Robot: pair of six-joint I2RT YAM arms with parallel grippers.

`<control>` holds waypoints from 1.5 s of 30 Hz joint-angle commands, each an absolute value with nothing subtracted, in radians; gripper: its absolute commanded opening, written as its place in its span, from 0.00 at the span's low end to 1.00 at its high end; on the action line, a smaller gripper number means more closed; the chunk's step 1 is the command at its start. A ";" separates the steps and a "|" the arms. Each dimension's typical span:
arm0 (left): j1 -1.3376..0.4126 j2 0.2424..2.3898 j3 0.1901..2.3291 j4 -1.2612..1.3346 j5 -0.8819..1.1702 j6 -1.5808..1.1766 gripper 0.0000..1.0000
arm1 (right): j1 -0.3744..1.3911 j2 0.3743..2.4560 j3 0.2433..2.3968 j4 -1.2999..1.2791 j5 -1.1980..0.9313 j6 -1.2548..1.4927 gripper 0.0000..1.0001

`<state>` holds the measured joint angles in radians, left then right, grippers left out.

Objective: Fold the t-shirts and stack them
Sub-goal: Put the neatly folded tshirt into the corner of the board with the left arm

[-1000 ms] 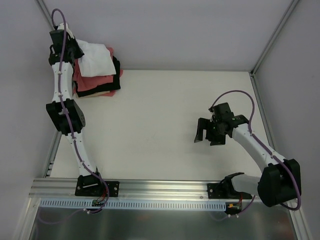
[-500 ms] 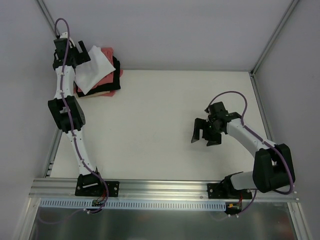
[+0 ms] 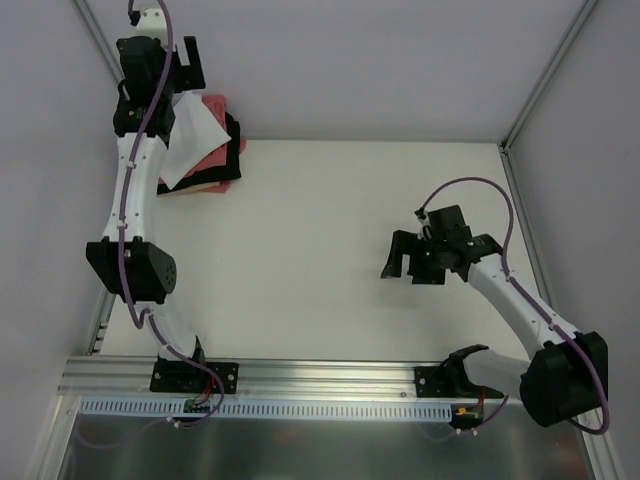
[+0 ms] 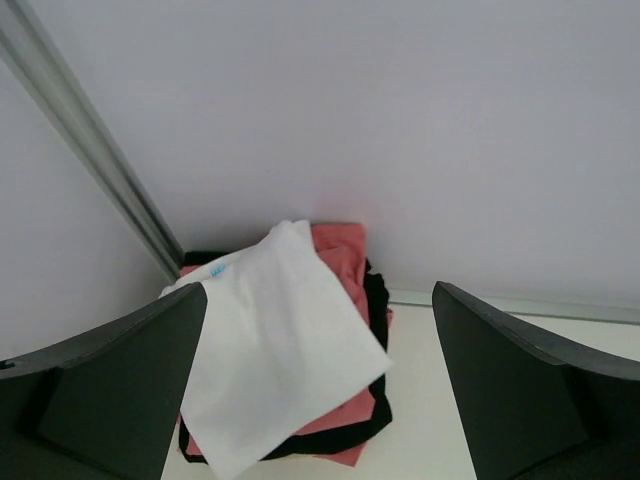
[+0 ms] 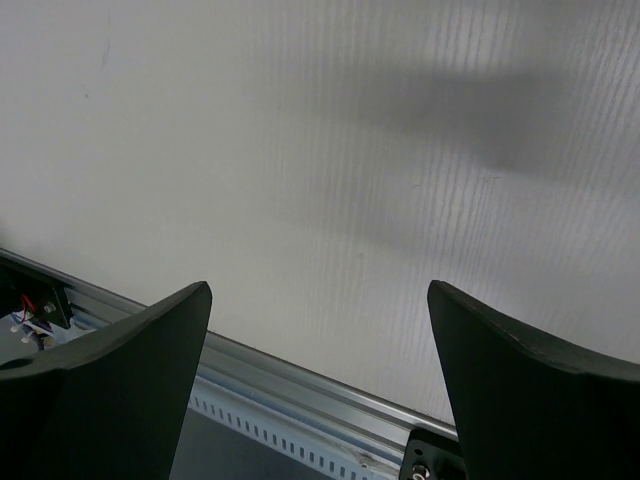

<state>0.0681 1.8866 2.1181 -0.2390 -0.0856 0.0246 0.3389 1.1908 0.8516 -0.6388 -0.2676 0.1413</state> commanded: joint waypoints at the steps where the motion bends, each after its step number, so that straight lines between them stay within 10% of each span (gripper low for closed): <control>1: 0.014 1.700 2.054 -0.211 -0.221 0.134 0.99 | 0.353 1.094 0.831 -0.679 -0.278 0.155 0.95; 7: 0.003 1.432 1.768 -0.437 0.215 -0.156 0.99 | 0.359 0.939 0.796 -0.718 -0.232 0.152 0.97; 17: -0.087 0.765 0.906 -0.324 0.285 -0.247 0.99 | 0.357 0.663 0.831 -0.885 -0.006 0.116 0.99; 45: -0.087 0.357 0.640 -0.459 0.055 -0.124 0.99 | 0.359 0.637 0.805 -0.854 0.055 0.103 0.99</control>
<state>-0.0906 0.3649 0.6281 -0.4629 0.0841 -0.1223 0.3542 0.6331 0.7799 -0.8597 0.0643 0.1181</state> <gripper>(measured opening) 0.987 0.993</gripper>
